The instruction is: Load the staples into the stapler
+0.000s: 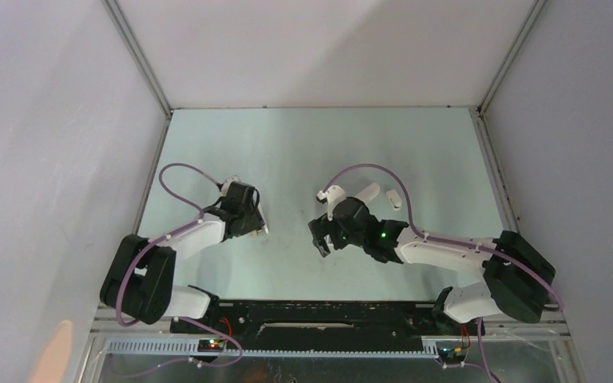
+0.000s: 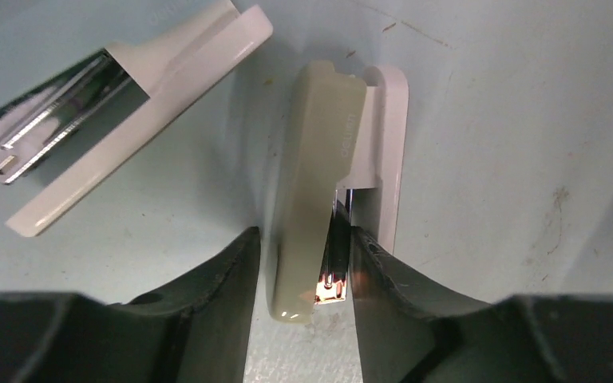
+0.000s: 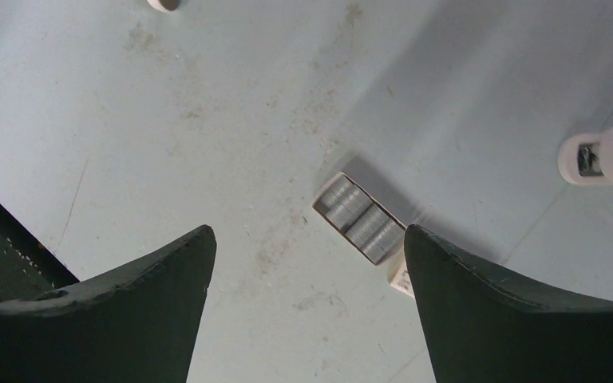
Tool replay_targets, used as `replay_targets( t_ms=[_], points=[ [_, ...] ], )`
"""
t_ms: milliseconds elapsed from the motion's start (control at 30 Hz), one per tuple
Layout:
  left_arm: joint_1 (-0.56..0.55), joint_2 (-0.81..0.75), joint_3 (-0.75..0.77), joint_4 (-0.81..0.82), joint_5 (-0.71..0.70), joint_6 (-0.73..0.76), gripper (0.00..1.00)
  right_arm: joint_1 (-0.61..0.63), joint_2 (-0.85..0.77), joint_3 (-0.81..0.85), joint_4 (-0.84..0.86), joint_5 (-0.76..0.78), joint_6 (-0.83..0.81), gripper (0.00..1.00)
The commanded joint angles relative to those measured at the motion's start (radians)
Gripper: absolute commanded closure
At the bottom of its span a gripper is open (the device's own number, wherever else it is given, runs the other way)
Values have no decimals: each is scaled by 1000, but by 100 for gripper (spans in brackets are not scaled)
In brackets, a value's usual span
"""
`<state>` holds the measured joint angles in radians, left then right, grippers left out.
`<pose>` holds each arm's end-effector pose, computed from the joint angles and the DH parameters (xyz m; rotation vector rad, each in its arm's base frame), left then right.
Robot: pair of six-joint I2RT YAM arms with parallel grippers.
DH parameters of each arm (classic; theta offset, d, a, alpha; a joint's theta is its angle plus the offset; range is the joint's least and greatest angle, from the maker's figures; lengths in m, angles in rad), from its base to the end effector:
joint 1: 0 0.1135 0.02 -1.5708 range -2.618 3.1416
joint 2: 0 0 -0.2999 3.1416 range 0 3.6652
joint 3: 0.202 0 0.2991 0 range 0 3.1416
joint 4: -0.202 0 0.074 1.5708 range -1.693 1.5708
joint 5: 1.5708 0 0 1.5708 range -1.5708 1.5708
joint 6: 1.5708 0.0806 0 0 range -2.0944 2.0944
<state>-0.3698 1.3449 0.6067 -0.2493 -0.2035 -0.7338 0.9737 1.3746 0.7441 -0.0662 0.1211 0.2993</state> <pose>0.2802 -0.0911 0.1253 -0.5355 2.4801 -0.1786 0.2058 0.2854 0.1845 -0.7048 2.2089 0.5306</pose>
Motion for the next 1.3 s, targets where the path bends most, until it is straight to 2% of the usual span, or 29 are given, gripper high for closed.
replay_targets(
  t_ms=[0, 267, 667, 1133, 1200, 1267],
  points=[
    [6, 27, -19, 69, 51, 17, 54, 30, 59, 70, 109, 20, -18, 11],
    [-10, -30, -67, 102, 137, -38, 65, 75, 215, 138, 257, 48, -45, 14],
    [-115, -108, -60, 91, 139, -142, 66, 158, 375, 161, 447, 122, -91, 23],
    [-190, -152, -61, 71, 154, -201, 66, 190, 485, 161, 594, 270, -139, 44],
    [-195, -162, -66, 71, 158, -206, 66, 190, 494, 161, 600, 281, -143, 51],
    [-196, -171, -67, 69, 163, -208, 66, 192, 498, 161, 595, 296, -148, 61]
  ],
)
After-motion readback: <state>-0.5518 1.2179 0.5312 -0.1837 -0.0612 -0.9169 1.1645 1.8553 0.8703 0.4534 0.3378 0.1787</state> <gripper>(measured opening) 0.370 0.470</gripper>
